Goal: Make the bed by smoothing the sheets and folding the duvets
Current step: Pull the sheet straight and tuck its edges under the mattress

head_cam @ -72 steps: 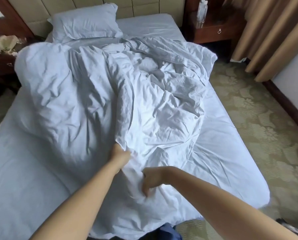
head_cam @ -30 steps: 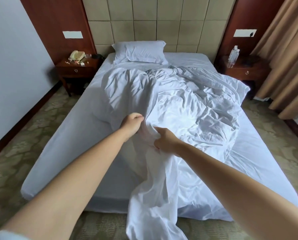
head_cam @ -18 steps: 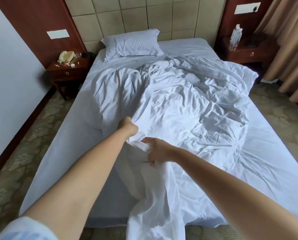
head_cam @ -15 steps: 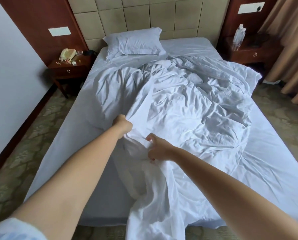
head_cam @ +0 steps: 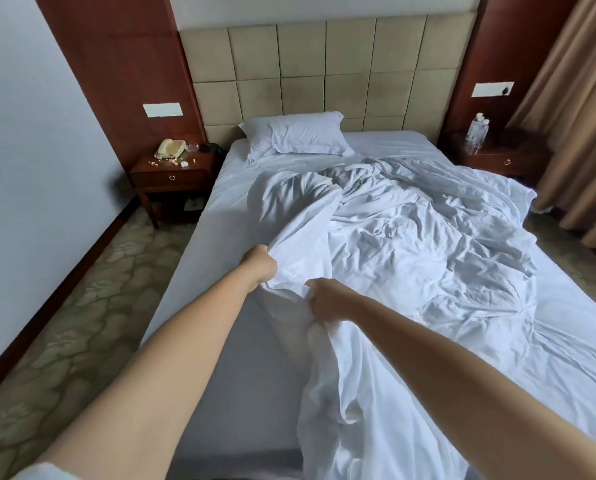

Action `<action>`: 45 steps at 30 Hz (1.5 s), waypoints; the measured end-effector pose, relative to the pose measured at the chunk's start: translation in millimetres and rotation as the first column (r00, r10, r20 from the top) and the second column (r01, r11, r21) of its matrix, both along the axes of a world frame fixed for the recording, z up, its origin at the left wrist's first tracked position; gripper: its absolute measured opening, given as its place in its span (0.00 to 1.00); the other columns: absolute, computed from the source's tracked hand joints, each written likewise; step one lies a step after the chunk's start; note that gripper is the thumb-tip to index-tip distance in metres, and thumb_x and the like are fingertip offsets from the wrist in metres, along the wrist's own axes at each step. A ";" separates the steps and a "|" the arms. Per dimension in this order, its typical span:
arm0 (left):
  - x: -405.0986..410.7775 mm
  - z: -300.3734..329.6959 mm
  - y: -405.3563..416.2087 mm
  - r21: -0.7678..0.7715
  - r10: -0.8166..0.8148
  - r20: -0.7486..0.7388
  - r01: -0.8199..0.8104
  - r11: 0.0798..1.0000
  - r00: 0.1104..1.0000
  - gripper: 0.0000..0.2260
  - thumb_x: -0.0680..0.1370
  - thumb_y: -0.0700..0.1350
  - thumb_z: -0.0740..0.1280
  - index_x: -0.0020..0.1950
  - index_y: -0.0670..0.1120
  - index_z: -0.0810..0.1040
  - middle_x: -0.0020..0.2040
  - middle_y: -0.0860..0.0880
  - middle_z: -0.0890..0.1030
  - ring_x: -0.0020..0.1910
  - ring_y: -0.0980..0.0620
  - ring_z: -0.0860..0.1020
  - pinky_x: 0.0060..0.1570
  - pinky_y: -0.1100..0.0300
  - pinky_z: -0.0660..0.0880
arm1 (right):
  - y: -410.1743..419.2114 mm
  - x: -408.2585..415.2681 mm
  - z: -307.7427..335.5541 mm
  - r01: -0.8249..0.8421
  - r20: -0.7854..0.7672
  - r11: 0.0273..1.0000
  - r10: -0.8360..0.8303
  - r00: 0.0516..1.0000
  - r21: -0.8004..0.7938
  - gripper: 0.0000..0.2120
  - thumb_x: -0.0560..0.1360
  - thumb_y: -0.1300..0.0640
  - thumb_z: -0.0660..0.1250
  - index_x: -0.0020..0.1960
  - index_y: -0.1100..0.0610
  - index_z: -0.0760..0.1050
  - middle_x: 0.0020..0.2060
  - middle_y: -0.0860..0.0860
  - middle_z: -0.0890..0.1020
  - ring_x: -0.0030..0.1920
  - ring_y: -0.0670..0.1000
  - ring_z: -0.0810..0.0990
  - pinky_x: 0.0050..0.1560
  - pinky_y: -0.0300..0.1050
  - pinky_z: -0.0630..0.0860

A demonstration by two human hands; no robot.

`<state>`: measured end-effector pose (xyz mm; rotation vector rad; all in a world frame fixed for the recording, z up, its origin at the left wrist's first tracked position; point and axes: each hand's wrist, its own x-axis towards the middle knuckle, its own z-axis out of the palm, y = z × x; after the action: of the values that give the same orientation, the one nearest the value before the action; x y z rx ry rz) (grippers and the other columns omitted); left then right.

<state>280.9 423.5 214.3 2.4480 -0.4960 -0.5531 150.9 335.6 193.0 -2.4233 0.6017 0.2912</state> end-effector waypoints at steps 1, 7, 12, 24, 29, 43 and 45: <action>4.4 1.1 18.3 -0.009 -0.018 -0.010 0.018 1.000 1.000 0.17 0.78 0.35 0.54 0.66 0.37 0.69 0.65 0.38 0.72 0.63 0.39 0.72 0.59 0.53 0.71 | 17.3 5.9 1.7 -0.015 -0.017 0.999 0.015 1.000 -0.034 0.09 0.72 0.64 0.57 0.38 0.52 0.67 0.43 0.52 0.77 0.47 0.55 0.78 0.40 0.40 0.71; 36.9 4.4 127.2 -0.032 -0.056 -0.062 0.054 0.998 0.997 0.14 0.78 0.34 0.52 0.61 0.35 0.71 0.61 0.36 0.74 0.61 0.37 0.73 0.43 0.57 0.66 | 120.0 46.0 12.5 -0.101 -0.075 0.982 0.089 0.993 -0.162 0.07 0.72 0.66 0.58 0.39 0.56 0.69 0.45 0.58 0.79 0.50 0.58 0.79 0.39 0.40 0.71; 61.3 0.8 155.0 -0.045 -0.120 -0.107 0.116 0.992 0.987 0.14 0.78 0.34 0.52 0.61 0.36 0.71 0.61 0.36 0.74 0.61 0.38 0.74 0.47 0.55 0.72 | 144.5 68.4 14.3 -0.078 -0.149 0.994 0.066 0.987 -0.072 0.15 0.71 0.64 0.67 0.57 0.61 0.77 0.47 0.57 0.79 0.44 0.52 0.75 0.37 0.40 0.70; 176.9 -64.7 174.3 0.085 -0.187 -0.310 0.223 0.971 0.932 0.15 0.77 0.35 0.52 0.61 0.40 0.70 0.53 0.41 0.74 0.46 0.44 0.73 0.39 0.57 0.71 | 160.7 180.7 -74.2 -0.080 -0.256 0.996 0.089 0.963 0.045 0.18 0.68 0.54 0.75 0.50 0.63 0.73 0.47 0.58 0.78 0.47 0.56 0.76 0.43 0.46 0.71; 216.3 -80.1 176.5 0.113 -0.220 -0.370 0.279 0.953 0.902 0.13 0.78 0.34 0.52 0.59 0.41 0.69 0.45 0.45 0.72 0.39 0.50 0.71 0.32 0.61 0.70 | 188.0 210.8 -110.5 -0.013 -0.243 0.999 0.005 0.970 -0.033 0.42 0.62 0.39 0.77 0.68 0.57 0.66 0.62 0.54 0.70 0.62 0.57 0.73 0.60 0.48 0.72; 247.3 -55.7 218.1 -0.130 -0.517 -0.533 0.538 0.833 0.670 0.14 0.76 0.29 0.52 0.57 0.41 0.67 0.45 0.47 0.73 0.40 0.51 0.74 0.49 0.55 0.77 | 274.8 231.5 -66.5 0.247 -0.294 0.882 -0.379 0.877 -0.401 0.15 0.76 0.59 0.58 0.61 0.58 0.74 0.61 0.55 0.77 0.62 0.56 0.75 0.58 0.42 0.69; 256.7 -44.7 236.5 -0.179 -0.564 -0.516 0.562 0.807 0.645 0.13 0.76 0.29 0.52 0.56 0.41 0.67 0.43 0.47 0.71 0.38 0.51 0.74 0.49 0.55 0.77 | 307.7 236.6 -56.8 0.338 -0.279 0.847 -0.469 0.838 -0.411 0.15 0.75 0.60 0.58 0.60 0.59 0.74 0.61 0.56 0.77 0.62 0.56 0.74 0.57 0.43 0.68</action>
<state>537.6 660.0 169.6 1.9437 -1.0103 -1.4639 387.4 643.3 136.2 -2.4928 1.4338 0.4997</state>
